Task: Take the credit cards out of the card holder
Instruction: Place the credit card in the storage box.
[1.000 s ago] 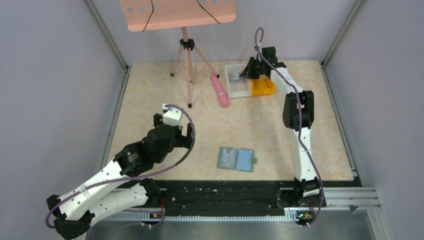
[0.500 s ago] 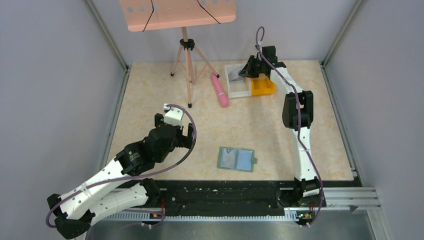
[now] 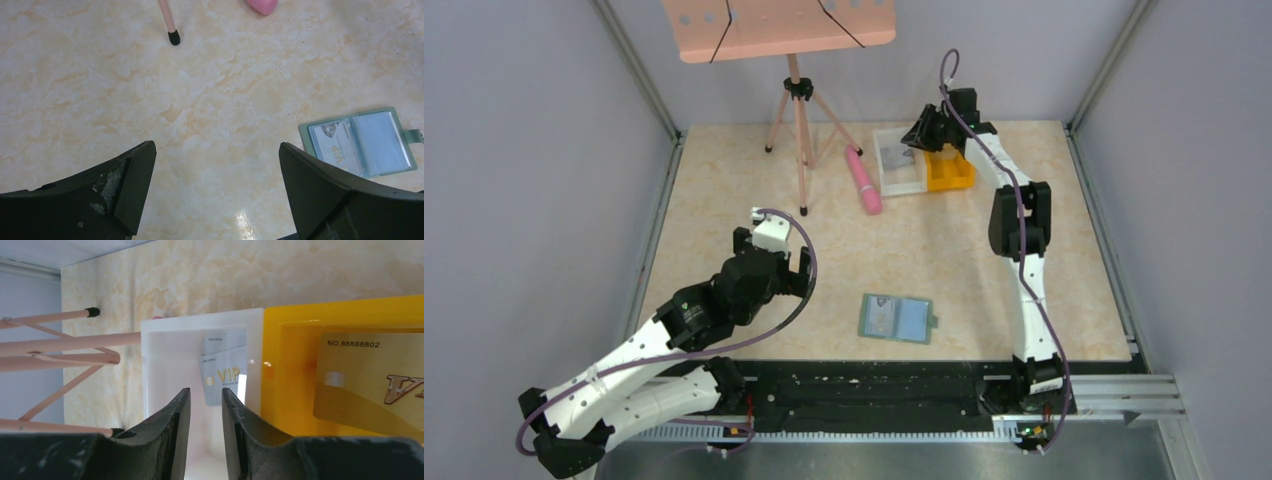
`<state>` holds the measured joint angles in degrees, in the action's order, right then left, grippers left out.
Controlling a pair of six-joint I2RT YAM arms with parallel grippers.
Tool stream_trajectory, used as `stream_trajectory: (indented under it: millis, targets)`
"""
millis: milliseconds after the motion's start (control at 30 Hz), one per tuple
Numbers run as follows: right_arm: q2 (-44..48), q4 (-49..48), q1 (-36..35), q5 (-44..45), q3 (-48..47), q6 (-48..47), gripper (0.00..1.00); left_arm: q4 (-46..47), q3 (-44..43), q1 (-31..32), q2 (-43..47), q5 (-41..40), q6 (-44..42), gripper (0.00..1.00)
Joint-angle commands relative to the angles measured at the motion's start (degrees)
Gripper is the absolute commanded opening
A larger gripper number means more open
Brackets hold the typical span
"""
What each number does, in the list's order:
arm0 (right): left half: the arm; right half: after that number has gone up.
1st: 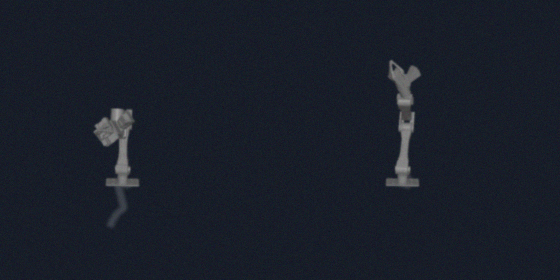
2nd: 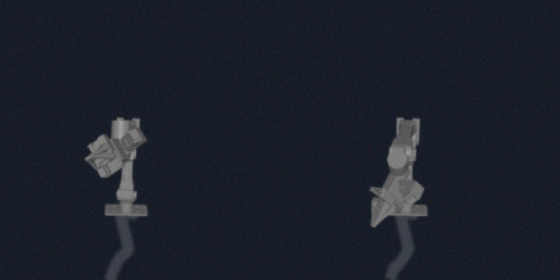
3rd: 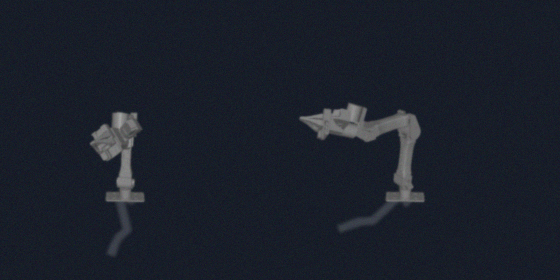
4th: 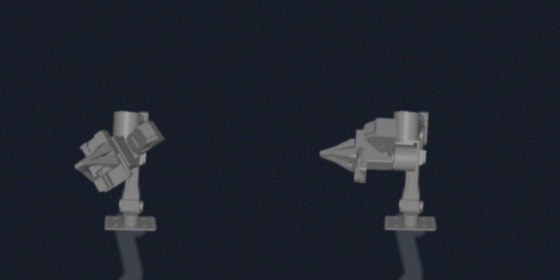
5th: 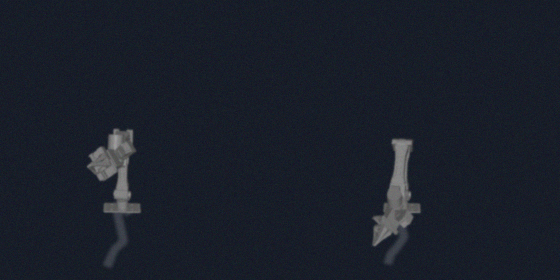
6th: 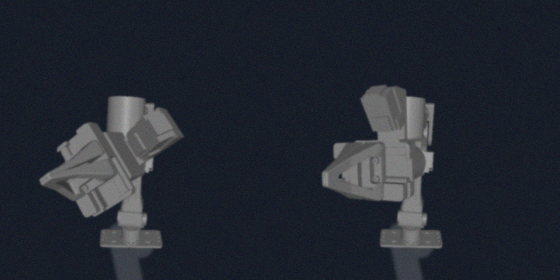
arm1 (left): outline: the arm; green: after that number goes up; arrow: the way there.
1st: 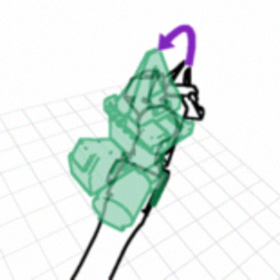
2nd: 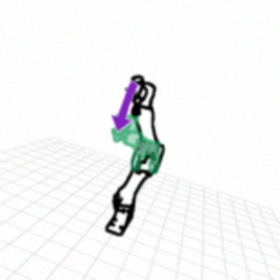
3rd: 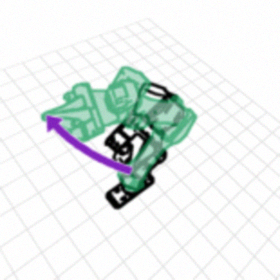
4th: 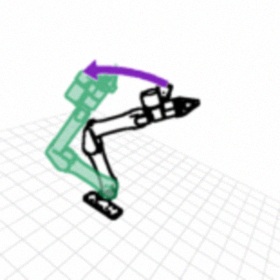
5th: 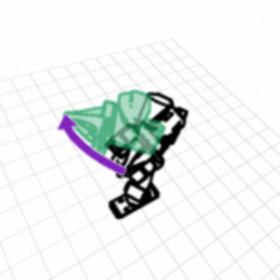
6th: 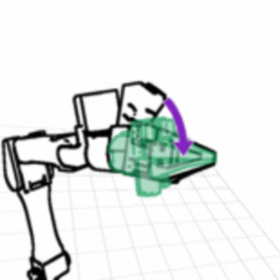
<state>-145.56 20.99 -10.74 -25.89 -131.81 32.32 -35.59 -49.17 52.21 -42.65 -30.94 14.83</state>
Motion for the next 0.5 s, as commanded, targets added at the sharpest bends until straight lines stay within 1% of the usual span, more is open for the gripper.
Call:
stream_trajectory:
  millis: [0,300,367,467]
  targets:
    - [3.2,1.8,1.6,6.2,-1.5,-0.6,0.31,2.6,0.3,-0.3,0.3,-0.5,-0.5,0.99]
    - [10.3,5.7,1.7,7.3,-0.2,-1.4,0.33,2.1,0.6,-0.4,0.8,-1.6,-0.2,0.99]
    - [13.5,6.1,1.7,7.4,3.5,-1.4,0.33,2.1,0.7,-0.4,0.8,-1.8,-0.2,0.99]
    - [20.3,6.0,1.0,8.6,12.0,-2.3,0.33,2.1,0.7,-0.5,0.8,-2.3,-0.2,0.99]
